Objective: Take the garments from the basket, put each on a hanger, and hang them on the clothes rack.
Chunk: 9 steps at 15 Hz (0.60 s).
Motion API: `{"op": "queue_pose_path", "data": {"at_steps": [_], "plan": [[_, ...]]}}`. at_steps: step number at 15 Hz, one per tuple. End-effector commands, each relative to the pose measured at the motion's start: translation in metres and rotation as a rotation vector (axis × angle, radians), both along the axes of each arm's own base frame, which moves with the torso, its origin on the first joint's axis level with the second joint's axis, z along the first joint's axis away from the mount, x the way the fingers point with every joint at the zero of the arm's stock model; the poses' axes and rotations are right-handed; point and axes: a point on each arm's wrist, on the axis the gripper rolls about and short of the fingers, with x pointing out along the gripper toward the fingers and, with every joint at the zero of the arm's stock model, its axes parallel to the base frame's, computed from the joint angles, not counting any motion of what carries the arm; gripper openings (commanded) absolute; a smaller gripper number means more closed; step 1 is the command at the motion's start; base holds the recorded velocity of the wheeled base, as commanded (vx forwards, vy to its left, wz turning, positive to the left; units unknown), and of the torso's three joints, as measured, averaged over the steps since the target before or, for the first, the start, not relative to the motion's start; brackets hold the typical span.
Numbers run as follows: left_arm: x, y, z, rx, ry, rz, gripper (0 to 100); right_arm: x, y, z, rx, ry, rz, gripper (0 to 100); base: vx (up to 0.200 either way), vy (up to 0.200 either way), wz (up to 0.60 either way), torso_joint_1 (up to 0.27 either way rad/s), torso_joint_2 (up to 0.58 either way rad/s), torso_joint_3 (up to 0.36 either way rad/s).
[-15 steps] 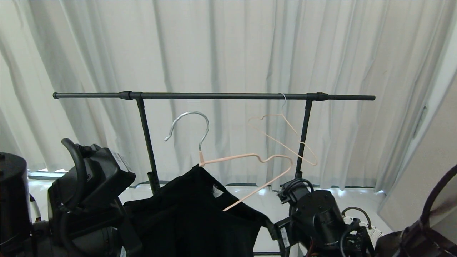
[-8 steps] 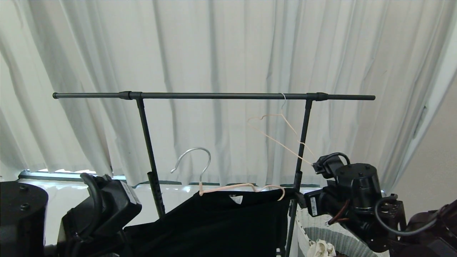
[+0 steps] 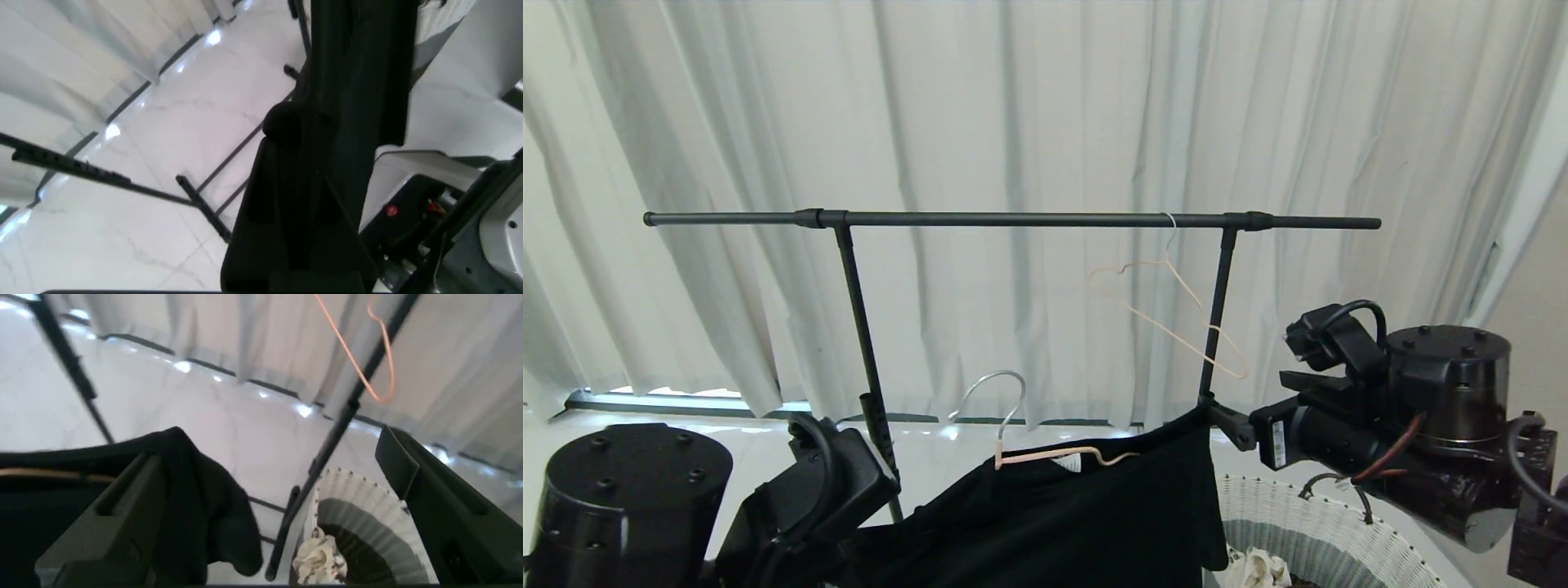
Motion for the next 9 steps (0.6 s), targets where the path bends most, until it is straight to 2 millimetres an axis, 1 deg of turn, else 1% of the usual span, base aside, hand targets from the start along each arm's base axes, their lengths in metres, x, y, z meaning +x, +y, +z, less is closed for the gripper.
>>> {"op": "queue_pose_path", "data": {"at_steps": [1,3,5,7,9], "plan": [[0.006,-0.006,-0.001,0.009,0.014,-0.003,0,-0.02,-0.014,0.029,0.031,-0.037,0.099,100,0.0,0.0,0.0,0.0,0.0,0.0],[0.006,-0.006,0.0,0.005,0.011,-0.004,0,-0.032,-0.025,0.037,-0.016,0.004,0.186,100,0.0,0.0,0.0,0.0,0.0,0.0],[0.006,-0.005,0.0,0.001,0.009,-0.001,0,-0.039,-0.033,0.051,-0.037,0.025,0.274,100,0.0,0.0,0.0,0.0,0.0,0.0],[0.007,-0.007,0.003,-0.023,-0.017,-0.006,0,-0.037,-0.038,0.06,-0.061,0.03,0.313,100,0.0,0.0,0.0,0.0,0.0,0.0],[0.007,-0.009,0.006,-0.058,-0.036,-0.034,0,-0.035,-0.037,0.061,-0.092,0.01,0.348,100,0.0,0.0,0.0,0.0,0.0,0.0]]}}
